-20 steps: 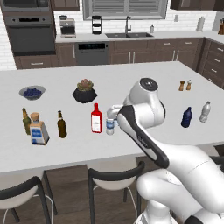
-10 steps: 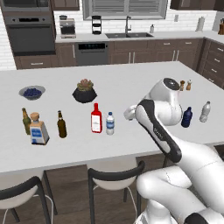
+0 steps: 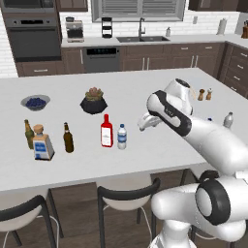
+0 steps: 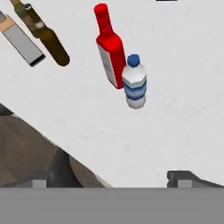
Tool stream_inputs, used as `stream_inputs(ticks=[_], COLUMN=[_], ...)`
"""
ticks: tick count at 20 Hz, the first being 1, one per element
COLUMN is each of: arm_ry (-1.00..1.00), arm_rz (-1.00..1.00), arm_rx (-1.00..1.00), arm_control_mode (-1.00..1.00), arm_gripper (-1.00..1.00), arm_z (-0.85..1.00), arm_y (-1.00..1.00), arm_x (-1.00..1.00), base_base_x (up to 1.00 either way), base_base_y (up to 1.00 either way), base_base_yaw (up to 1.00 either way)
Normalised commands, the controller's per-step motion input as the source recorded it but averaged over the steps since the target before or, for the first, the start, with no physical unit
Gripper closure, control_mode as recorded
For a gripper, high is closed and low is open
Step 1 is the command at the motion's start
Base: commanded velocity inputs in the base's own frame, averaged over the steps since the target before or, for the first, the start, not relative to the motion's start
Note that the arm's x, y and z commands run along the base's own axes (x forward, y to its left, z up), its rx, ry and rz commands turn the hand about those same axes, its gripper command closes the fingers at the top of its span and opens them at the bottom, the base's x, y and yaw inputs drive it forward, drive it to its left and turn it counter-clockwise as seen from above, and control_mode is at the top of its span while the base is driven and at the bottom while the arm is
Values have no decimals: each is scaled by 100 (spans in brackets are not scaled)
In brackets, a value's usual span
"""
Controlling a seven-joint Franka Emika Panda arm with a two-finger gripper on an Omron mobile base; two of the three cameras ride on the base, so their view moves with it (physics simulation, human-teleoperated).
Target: Move the plastic bottles in the middle to the plastics group, and the glass bottles in the middle to the glass group.
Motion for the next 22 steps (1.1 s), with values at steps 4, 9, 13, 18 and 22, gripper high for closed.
stream_inputs(ticks=[4,9,13,18,22], arm_ry=[14,1,0,-5,-8], arm_rz=[9,0,0,-1,0], arm_rx=[-5,-5,-8,-11,-7], arm_control_mode=[-100,-100,-100,-100,-100], arm_gripper=[-100,-100,-100,-100,-100], arm_z=[0,-21,-44,-43,-14], arm_y=[27,34,39,17,0], arm_x=[27,22,26,28,10], base_base_x=[0,0,0,0,0], base_base_y=[0,0,0,0,0], base_base_yaw=[0,0,0,0,0])
